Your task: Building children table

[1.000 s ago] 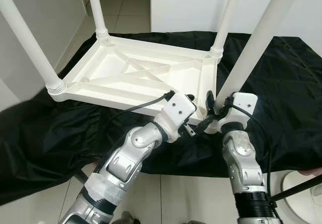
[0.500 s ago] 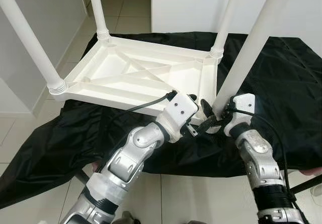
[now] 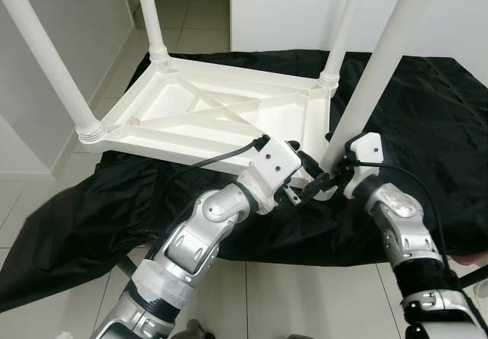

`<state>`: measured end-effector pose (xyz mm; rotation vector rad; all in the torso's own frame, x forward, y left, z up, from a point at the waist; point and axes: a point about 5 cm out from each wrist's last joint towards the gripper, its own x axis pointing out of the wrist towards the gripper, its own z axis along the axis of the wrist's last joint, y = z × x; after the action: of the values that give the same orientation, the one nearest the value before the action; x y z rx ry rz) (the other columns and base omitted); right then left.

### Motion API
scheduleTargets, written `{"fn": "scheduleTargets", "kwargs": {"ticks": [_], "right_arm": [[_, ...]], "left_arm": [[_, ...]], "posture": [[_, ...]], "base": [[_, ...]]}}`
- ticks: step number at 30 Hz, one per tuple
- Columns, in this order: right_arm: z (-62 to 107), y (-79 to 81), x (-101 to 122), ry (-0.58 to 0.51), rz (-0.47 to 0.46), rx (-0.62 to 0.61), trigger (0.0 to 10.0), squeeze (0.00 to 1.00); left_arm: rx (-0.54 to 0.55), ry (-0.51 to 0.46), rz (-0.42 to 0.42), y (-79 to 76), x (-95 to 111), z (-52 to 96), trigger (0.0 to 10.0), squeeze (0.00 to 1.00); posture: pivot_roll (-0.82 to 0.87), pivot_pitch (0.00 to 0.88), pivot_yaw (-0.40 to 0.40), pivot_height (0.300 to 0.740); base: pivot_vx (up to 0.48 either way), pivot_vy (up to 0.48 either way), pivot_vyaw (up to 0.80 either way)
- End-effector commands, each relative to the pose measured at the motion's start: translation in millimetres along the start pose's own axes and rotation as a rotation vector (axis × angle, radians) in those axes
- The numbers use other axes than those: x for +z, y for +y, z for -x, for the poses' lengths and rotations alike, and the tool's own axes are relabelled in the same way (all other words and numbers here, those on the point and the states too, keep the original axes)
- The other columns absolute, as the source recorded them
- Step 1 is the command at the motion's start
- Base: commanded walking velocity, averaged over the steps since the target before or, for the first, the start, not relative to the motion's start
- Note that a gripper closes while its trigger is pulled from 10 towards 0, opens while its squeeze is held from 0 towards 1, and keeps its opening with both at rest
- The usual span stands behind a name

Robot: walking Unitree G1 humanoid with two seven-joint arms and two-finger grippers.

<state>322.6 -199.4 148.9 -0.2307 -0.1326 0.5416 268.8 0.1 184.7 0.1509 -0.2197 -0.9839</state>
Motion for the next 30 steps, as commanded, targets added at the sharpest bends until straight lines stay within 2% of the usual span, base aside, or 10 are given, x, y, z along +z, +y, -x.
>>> {"fn": "scheduleTargets", "kwargs": {"ticks": [1, 3, 4, 5, 6, 14, 15, 18, 19, 30], "right_arm": [[-0.1, -4.2, 0, 0.013, 0.031, 0.020, 4.0, 0.00], [1.3, -6.3, -1, 0.025, 0.031, 0.030, 4.0, 0.00], [3.4, -8.3, -4, 0.041, 0.029, 0.036, 2.2, 0.00], [3.4, -8.3, -4, 0.041, 0.029, 0.036, 2.2, 0.00], [7.0, -10.6, -8, 0.065, 0.024, 0.046, 0.0, 0.00], [9.6, -11.1, -13, 0.090, 0.012, 0.058, 0.0, 0.00], [9.8, -11.7, -16, 0.102, 0.006, 0.059, 6.1, 0.00], [9.8, -11.7, -16, 0.102, 0.006, 0.059, 6.1, 0.00], [9.6, -11.7, -17, 0.109, 0.004, 0.062, 10.0, 0.00], [2.7, -13.8, -25, 0.178, -0.117, 0.087, 10.0, 0.00]], "left_arm": [[-0.052, 0.015, -0.017, -3.2, -1, -1.1, 10.0, 0.00], [-0.052, 0.014, -0.017, -3.4, -1, -1.2, 10.0, 0.00], [-0.050, 0.014, -0.017, -3.3, -1, -1.0, 10.0, 0.00], [-0.050, 0.014, -0.017, -3.3, -1, -1.0, 10.0, 0.00], [-0.044, 0.014, -0.018, -2.7, -1, -0.6, 10.0, 0.00], [-0.040, 0.014, -0.018, -2.6, 0, -0.2, 10.0, 0.00], [-0.040, 0.014, -0.018, -2.7, 0, -0.1, 10.0, 0.00], [-0.040, 0.014, -0.018, -2.7, 0, -0.1, 10.0, 0.00], [-0.040, 0.014, -0.017, -2.8, 0, 0.0, 10.0, 0.00], [-0.046, 0.016, -0.022, -2.7, 1, 0.6, 10.0, 0.00]], "posture": [[-0.04, 0.000, 0.054, 0.740], [-0.03, 0.000, 0.050, 0.740], [-0.03, 0.000, 0.050, 0.740], [-0.03, 0.000, 0.050, 0.740], [-0.03, 0.000, 0.047, 0.740], [-0.03, 0.000, 0.047, 0.740], [-0.03, 0.000, 0.047, 0.740], [-0.03, 0.000, 0.047, 0.740], [-0.03, 0.000, 0.047, 0.740], [-0.03, 0.000, 0.056, 0.740]], "base": [[0.000, 0.000, 0.00], [0.000, 0.000, 0.00], [0.000, 0.000, 0.00], [0.000, 0.000, 0.00], [0.000, 0.000, 0.00], [0.000, 0.000, 0.00], [0.000, 0.000, 0.00], [0.000, 0.000, 0.00], [0.000, 0.000, 0.00], [0.000, 0.000, 0.00]]}}
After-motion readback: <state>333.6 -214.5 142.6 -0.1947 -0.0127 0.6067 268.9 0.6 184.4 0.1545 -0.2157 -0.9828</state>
